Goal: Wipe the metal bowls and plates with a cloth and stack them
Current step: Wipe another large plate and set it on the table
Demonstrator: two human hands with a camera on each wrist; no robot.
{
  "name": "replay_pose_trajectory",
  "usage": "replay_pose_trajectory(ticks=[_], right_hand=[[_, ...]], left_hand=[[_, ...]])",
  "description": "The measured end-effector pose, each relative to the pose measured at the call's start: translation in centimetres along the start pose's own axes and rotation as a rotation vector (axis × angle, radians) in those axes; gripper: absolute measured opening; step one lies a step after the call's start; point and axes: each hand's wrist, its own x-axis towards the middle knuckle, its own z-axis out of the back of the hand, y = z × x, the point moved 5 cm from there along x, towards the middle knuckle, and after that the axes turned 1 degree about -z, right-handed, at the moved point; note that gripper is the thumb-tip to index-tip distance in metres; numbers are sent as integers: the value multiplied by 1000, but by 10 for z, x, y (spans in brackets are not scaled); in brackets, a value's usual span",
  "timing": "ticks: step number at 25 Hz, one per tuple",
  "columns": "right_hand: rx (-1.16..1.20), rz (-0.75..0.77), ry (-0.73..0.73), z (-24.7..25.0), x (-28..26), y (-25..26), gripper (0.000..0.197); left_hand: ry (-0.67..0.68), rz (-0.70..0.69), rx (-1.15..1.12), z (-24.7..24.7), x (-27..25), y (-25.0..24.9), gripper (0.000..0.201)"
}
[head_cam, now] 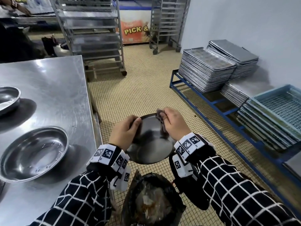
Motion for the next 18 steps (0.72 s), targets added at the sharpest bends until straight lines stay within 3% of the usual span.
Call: replay_pose_trajectory(ticks=[3, 8, 11, 13, 14, 16, 18], right_hand=[[-5, 63, -13, -2, -2, 8, 23], [133, 121, -366, 2, -19, 29, 28], [-87, 178, -333, -24, -37, 57, 38], [-81, 171, -374, -26, -45, 56, 40], [-13, 113, -419, -22, -46, 47, 41], [248, -166, -431, -19, -46, 10, 40], [427, -462, -308, -30, -46, -29, 37]], left_hand=[[-75, -37, 25, 4, 1, -1, 21], [-115, 55, -2, 6, 5, -1, 28], [-123, 65, -3, 5, 5, -9, 29], [-128, 68, -4, 8, 1, -14, 33], [-133, 71, -19, 11, 1, -14, 34], [-154, 102, -72, 16, 1, -12, 32], [-182, 162, -113, 20, 3, -8, 31]])
